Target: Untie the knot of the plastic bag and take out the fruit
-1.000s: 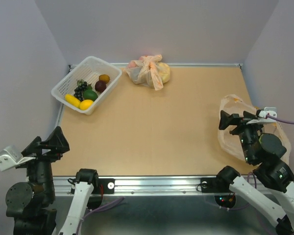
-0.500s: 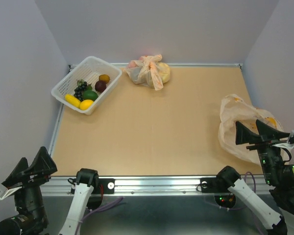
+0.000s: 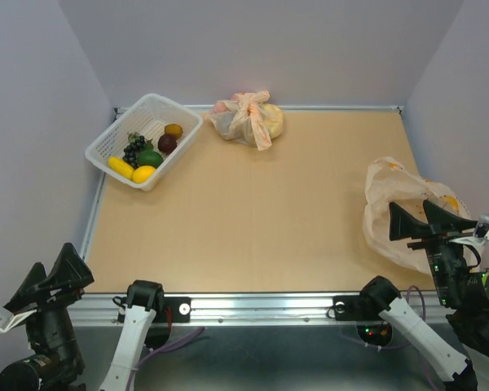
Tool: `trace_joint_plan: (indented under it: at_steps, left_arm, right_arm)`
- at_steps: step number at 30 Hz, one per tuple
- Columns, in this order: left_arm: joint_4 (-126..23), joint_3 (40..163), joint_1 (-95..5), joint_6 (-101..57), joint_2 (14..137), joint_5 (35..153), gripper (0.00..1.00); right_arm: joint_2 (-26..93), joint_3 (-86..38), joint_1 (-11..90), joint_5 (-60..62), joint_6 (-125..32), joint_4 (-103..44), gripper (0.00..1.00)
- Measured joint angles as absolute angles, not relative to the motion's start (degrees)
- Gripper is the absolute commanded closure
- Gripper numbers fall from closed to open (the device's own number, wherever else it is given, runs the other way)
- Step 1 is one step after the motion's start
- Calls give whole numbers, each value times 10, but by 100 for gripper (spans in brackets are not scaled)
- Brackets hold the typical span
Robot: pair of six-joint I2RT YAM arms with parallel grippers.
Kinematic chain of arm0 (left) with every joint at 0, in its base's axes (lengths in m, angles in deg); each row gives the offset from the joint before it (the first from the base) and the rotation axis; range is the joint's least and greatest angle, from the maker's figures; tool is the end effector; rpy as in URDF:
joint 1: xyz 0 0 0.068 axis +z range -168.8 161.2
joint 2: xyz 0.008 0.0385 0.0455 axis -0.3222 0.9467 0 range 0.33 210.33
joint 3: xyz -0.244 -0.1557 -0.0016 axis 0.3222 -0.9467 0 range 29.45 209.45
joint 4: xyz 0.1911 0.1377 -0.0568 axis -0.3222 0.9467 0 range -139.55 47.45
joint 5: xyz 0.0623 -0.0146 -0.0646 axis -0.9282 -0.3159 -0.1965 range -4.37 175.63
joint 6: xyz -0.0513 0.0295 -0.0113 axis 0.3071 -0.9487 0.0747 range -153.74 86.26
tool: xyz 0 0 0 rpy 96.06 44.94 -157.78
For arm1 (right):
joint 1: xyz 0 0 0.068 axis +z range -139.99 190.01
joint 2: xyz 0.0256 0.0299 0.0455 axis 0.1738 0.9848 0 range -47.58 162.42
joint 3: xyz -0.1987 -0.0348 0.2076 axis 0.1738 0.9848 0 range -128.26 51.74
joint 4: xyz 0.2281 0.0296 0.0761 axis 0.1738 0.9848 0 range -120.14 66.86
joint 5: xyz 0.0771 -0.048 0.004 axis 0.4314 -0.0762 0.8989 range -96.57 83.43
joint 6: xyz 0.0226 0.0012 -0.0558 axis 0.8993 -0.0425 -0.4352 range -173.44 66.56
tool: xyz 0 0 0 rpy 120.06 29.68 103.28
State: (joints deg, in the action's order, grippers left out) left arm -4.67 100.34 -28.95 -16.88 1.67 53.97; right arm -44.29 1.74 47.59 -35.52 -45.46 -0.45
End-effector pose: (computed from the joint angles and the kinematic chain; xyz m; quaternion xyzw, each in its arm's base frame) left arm -0.1309 0.0472 0.3981 -0.2596 0.5049 -0.0460 0.8219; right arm -0.0205 -0.0429 0.3673 0.0472 0.6080 0.1644 0.7753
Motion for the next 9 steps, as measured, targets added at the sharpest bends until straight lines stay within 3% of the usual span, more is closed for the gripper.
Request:
trace_joint_plan:
  at_steps: [9]
  left_arm:
    - [-66,985,-289,-164,16,533,5]
  right_arm:
    - [-443,18,476,-360,-455,-5,0]
